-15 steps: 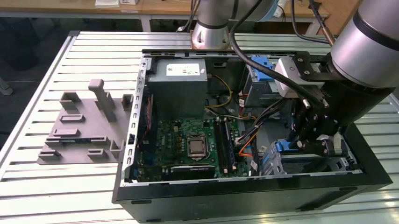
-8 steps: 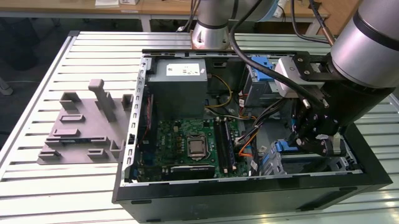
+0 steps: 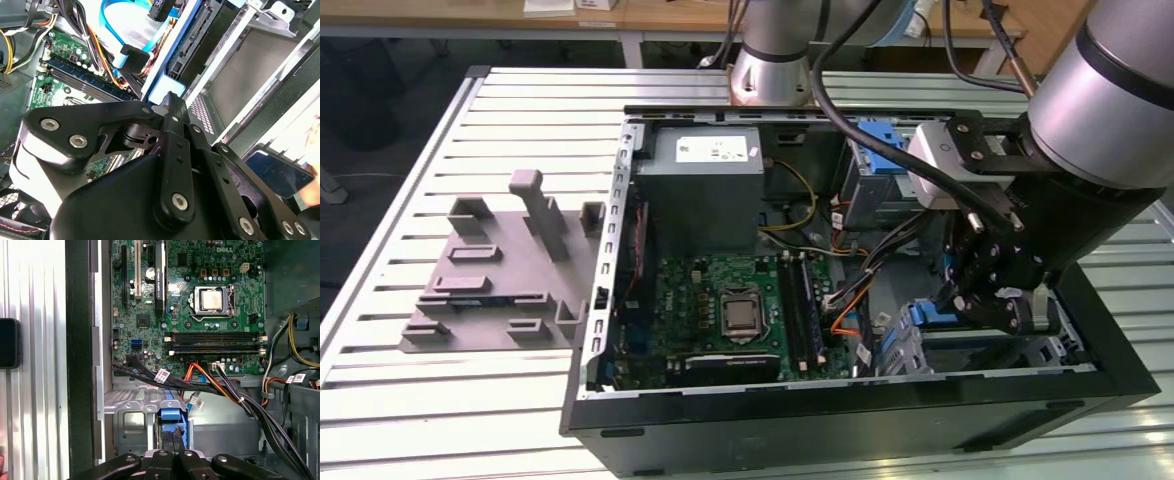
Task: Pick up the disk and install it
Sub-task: 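Insert the first disk wire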
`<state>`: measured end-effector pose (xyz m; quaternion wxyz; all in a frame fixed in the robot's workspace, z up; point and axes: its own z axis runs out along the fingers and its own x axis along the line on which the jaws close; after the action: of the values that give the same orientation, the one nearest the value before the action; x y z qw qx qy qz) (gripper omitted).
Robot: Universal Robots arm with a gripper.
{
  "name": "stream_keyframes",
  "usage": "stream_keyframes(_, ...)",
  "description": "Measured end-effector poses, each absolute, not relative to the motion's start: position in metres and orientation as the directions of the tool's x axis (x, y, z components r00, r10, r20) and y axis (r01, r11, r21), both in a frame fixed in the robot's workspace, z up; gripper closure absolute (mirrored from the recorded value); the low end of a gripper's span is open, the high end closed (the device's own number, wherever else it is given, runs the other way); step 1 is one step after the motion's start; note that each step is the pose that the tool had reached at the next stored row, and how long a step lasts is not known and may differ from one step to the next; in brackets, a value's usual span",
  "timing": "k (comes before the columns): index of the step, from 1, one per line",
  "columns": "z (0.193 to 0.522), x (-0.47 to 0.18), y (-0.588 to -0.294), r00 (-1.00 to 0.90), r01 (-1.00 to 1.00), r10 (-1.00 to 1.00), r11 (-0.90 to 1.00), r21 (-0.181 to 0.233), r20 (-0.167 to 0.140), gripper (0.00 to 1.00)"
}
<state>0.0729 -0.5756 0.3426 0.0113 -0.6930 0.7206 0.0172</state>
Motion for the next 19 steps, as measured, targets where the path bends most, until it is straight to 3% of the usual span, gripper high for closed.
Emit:
stream_keyframes(6, 0.3426, 0.0729, -0.5756, -0.039, -0.999, -0.998, 0.039, 0.009, -0.041, 0.89)
stream_keyframes(9, 0.3426, 0.0729, -0.5756, -0.039, -0.999, -0.998, 0.039, 0.009, -0.041, 0.76)
stream_keyframes(15, 0.3426, 0.0729, -0.5756, -0.039, -0.999, -0.998, 0.039, 0.009, -0.042, 0.78)
stream_keyframes(16, 0.3426, 0.0729, -0.5756, -0.039, -0.999, -0.998, 0.039, 0.009, -0.042, 0.84)
stream_keyframes(19, 0.3426, 0.0729, -0.5756, -0.039, -0.999, -0.998, 0.039, 0.009, -0.042, 0.89)
